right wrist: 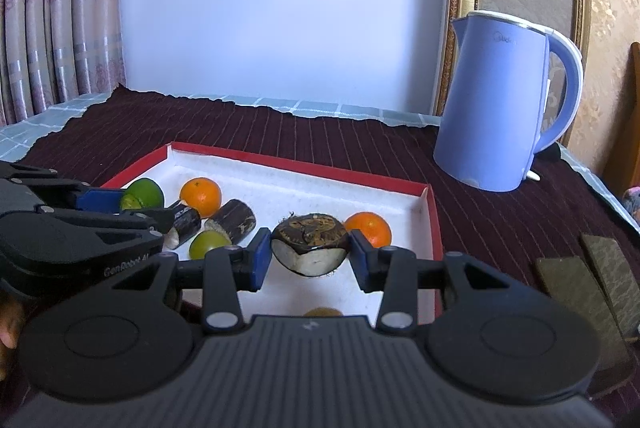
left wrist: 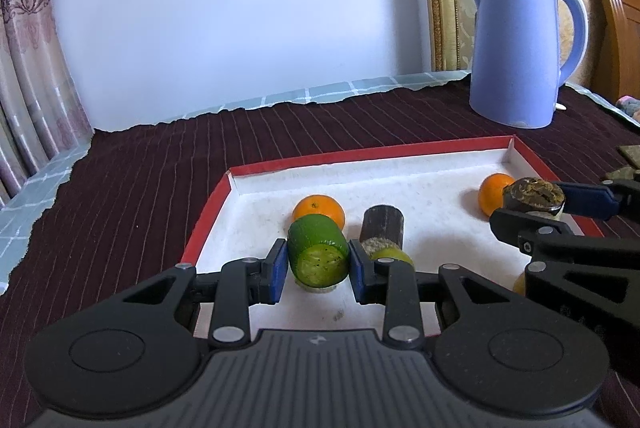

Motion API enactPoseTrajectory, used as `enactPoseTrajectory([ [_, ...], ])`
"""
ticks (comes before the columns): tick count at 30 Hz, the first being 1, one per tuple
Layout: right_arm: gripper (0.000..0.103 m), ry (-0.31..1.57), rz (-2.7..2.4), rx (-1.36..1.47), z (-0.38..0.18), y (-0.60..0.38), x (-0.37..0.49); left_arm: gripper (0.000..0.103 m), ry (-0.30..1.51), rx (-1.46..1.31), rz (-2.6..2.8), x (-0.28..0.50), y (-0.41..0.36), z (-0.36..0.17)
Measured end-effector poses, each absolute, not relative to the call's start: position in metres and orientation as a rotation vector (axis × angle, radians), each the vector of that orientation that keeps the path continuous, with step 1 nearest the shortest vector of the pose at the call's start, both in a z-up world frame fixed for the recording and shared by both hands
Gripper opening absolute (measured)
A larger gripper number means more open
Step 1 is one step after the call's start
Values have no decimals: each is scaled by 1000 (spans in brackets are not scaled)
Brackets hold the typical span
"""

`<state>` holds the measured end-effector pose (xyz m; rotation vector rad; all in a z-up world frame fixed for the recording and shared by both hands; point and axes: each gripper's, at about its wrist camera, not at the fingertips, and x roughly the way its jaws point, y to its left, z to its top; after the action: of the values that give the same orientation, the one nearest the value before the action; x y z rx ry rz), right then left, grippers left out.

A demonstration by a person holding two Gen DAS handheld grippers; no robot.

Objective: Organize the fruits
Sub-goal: 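Carry the lime over the tray with the left tool while the right tool carries the brown piece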

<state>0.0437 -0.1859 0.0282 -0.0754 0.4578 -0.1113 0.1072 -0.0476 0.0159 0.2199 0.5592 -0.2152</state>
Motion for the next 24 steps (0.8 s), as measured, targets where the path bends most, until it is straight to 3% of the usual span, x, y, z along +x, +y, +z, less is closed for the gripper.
enactPoseTrajectory([
  [24, 39, 460, -153, -8, 22, -206, 81, 31, 569, 222, -184, 141, -65, 15],
])
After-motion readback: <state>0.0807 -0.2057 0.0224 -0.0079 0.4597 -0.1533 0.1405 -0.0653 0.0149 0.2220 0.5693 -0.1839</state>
